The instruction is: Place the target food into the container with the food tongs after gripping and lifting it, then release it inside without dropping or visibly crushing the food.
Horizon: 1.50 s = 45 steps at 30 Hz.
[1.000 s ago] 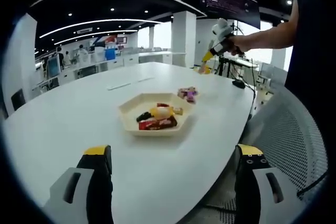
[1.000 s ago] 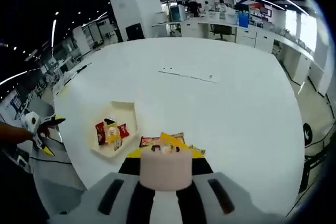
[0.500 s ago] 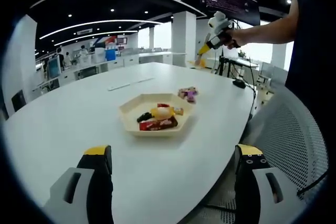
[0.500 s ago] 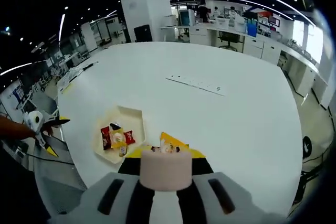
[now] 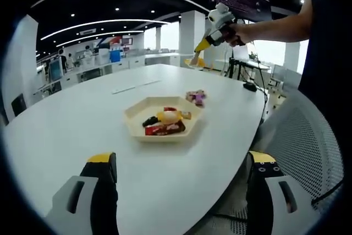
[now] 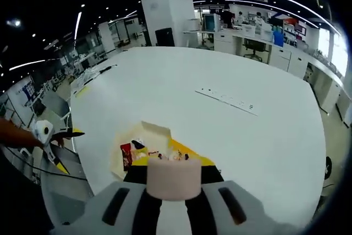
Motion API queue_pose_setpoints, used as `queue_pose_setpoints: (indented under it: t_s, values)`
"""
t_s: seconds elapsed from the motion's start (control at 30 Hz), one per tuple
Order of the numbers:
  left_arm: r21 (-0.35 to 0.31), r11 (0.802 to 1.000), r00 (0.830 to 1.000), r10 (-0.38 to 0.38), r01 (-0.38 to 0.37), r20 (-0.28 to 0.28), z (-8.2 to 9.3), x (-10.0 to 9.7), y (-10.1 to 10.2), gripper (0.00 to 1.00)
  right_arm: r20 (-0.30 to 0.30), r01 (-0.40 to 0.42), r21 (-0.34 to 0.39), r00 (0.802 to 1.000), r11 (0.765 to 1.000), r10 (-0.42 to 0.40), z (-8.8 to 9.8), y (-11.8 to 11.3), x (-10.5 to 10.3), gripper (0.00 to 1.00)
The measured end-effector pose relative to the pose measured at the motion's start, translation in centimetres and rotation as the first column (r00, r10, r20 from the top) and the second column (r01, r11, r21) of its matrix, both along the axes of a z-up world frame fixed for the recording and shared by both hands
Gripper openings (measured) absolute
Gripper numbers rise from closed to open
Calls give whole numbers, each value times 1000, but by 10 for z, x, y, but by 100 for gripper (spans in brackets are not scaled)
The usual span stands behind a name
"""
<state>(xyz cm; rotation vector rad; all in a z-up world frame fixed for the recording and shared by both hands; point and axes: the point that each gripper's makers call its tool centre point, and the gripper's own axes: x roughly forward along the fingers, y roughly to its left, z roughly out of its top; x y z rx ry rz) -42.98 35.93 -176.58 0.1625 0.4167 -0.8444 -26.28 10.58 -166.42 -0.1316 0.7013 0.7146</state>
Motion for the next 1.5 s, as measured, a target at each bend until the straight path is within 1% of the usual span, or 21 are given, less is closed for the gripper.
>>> queue_pose_setpoints:
  t_s: [0.2,0.3,0.37,0.4,0.5,0.57,0.6,0.7,0.83,0.9,0.93,0.97,1.0,1.13,1.2,1.23,1.3,1.37,1.43,1.5]
  values:
    - [5,1000,1000,-11,11,-2,-1,-1,-1,95,6,-35,12,999,999,35,5,27,5,14]
    - [7,1000,1000,-11,11,-1,-1,-1,-1,95,13,-62,21,998,998,62,7,48,11,14]
    - [9,1000,1000,-9,9,11,0,0,-1,95,12,-77,26,997,997,77,7,59,13,15]
    - [22,1000,1000,-8,8,23,-1,1,0,95,16,-89,28,996,996,89,8,69,16,15]
    - [24,1000,1000,-6,6,15,-1,0,0,95,20,-123,26,992,992,123,7,93,21,15]
    - [26,1000,1000,-2,2,17,-2,1,2,95,16,-136,27,991,990,136,6,101,22,15]
    - [23,1000,1000,5,-6,15,-2,2,3,95,20,-152,24,988,988,152,6,111,24,15]
    - [13,999,999,32,-33,16,1,5,6,96,19,-172,22,985,985,172,6,123,24,15]
    - [20,999,999,29,-29,19,0,4,6,95,31,-210,33,977,977,209,4,138,27,17]
    - [21,999,999,31,-31,23,1,5,7,94,33,-241,36,970,970,240,2,143,24,19]
    - [17,999,999,33,-33,22,1,5,7,94,71,-259,4,964,966,258,3,143,27,19]
    - [14,999,999,35,-36,25,1,6,7,94,75,-264,1,962,965,263,2,143,27,19]
    - [13,999,999,36,-36,26,2,6,7,94,53,-257,13,965,966,256,1,143,26,19]
    - [13,1000,999,28,-28,24,2,5,6,94,47,-257,29,966,966,256,4,141,25,20]
    - [18,1000,1000,22,-22,20,0,4,5,94,56,-264,30,963,964,262,7,139,23,20]
    - [20,1000,1000,21,-21,18,0,3,5,94,72,-278,28,959,960,275,8,138,22,20]
    - [18,1000,1000,20,-20,14,-2,3,6,94,99,-290,7,953,957,288,9,134,23,20]
    - [20,1000,1000,17,-18,12,-2,3,5,94,96,-298,13,950,954,296,9,130,20,20]
    - [16,1000,1000,17,-17,7,-2,2,5,95,110,-300,0,948,954,298,10,124,19,20]
    - [9,1000,1000,17,-17,3,-1,2,4,95,107,-301,1,948,953,300,11,114,18,20]
